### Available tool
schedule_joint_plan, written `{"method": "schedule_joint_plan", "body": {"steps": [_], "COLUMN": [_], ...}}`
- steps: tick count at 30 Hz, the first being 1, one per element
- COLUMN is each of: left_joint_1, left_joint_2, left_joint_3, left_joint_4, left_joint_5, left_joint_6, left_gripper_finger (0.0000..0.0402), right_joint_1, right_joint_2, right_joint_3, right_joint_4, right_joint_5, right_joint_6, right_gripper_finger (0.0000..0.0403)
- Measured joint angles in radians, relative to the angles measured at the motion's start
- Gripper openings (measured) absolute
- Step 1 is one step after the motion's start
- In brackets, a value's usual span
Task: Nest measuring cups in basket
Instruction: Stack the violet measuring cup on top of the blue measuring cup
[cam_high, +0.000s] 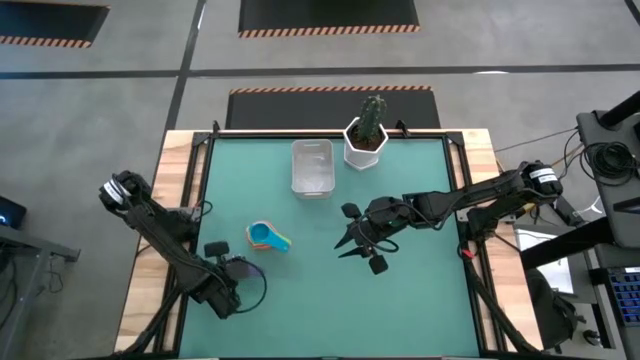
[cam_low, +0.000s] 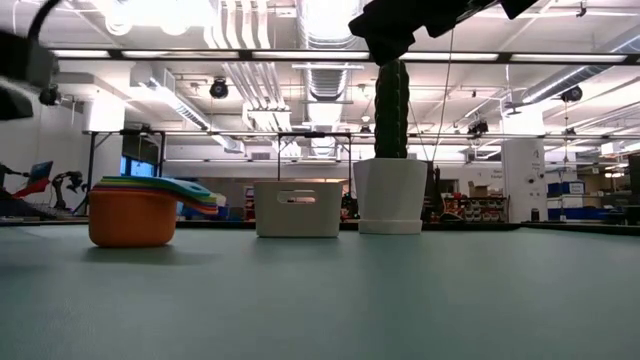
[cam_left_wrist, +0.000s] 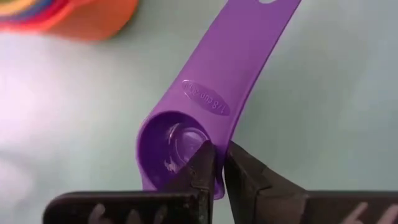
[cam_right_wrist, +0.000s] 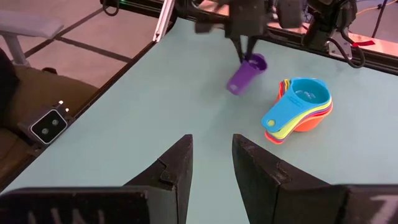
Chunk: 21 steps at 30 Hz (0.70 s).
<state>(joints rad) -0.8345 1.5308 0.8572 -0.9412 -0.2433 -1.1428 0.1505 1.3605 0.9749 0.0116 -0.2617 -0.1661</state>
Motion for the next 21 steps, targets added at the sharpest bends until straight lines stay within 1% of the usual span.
{"method": "schedule_joint_plan", "body": {"steps": [2, 4, 7, 10, 13, 18, 21], "left_joint_1": [0.0, 0.0, 0.01, 0.037, 0.084, 0.205, 0.258], "left_joint_2": [0.001, 0.001, 0.001, 0.001, 0.001, 0.001, -0.001], "left_joint_3": [0.056, 0.113, 0.189, 0.232, 0.247, 0.21, 0.192], "left_joint_4": [-0.009, -0.02, -0.02, -0.024, -0.025, -0.052, -0.05], "left_joint_5": [-0.003, -0.034, -0.136, -0.231, -0.282, -0.301, -0.327], "left_joint_6": [0.005, 0.021, 0.081, 0.165, 0.266, 0.394, 0.454], "left_gripper_finger": [0.0005, 0.0004, 0.0004, 0.0003, 0.0003, 0.0003, 0.0002], "right_joint_1": [0.0, 0.0, 0.0, 0.0, 0.0, 0.0, 0.0], "right_joint_2": [0.0, 0.0, 0.0, 0.0, 0.0, 0.0, 0.0], "right_joint_3": [0.0, 0.0, 0.0, 0.0, 0.0, 0.0, 0.0], "right_joint_4": [0.0, 0.0, 0.0, 0.0, 0.0, 0.001, 0.001], "right_joint_5": [0.0, 0.0, 0.0, 0.0, 0.0, 0.0, 0.0], "right_joint_6": [0.0, 0.001, 0.0, -0.002, -0.009, -0.014, -0.01], "right_gripper_finger": [0.01, 0.01, 0.01, 0.01, 0.01, 0.01, 0.01]}}
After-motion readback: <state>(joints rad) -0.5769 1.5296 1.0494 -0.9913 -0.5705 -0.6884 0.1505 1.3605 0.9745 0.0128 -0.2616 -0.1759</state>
